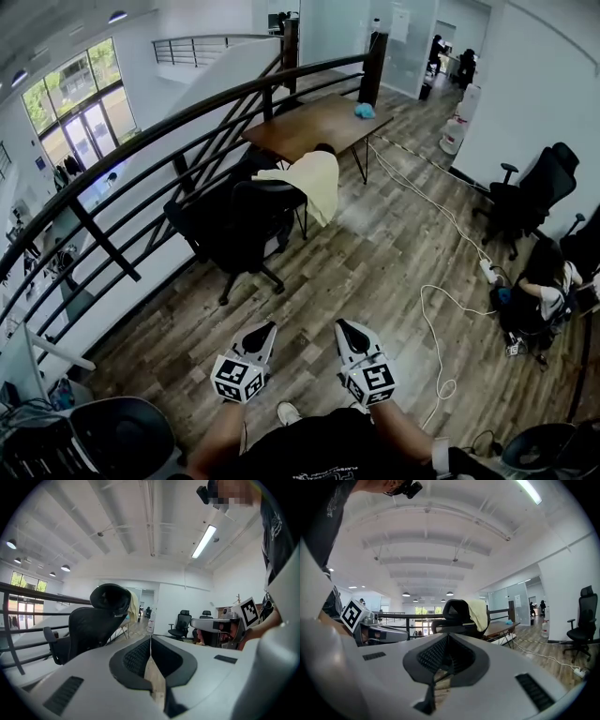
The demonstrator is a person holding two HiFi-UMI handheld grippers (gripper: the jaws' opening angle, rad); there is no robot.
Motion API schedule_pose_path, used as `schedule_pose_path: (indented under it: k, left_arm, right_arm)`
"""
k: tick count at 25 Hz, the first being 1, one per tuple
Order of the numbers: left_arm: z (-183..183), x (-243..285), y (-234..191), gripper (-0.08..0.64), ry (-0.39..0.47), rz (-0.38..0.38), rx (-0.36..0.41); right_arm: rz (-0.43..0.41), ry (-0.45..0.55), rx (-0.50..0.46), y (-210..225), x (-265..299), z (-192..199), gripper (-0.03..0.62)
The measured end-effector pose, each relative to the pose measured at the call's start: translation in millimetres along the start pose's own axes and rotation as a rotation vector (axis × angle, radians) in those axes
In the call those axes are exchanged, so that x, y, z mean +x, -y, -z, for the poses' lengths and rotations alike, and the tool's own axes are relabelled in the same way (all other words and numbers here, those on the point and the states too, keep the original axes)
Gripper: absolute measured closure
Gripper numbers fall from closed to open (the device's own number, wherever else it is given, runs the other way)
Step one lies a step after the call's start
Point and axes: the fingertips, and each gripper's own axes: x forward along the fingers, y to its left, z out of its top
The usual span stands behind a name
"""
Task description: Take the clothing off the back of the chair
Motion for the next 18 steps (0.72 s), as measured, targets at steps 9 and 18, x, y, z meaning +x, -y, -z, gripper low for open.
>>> schedule_pose_path:
  k: [9, 18]
  left_arm:
    - [3, 0, -9, 0.546, 0.002, 0.018, -0.006]
    - [-11, 29, -16, 0.546, -0.002, 0.019, 0.017]
  right_arm:
    - [0.014, -0.003, -0.014, -6, 10, -2, 0.571]
    - [0.017, 0.015, -0.006, 21, 28, -12, 0.571]
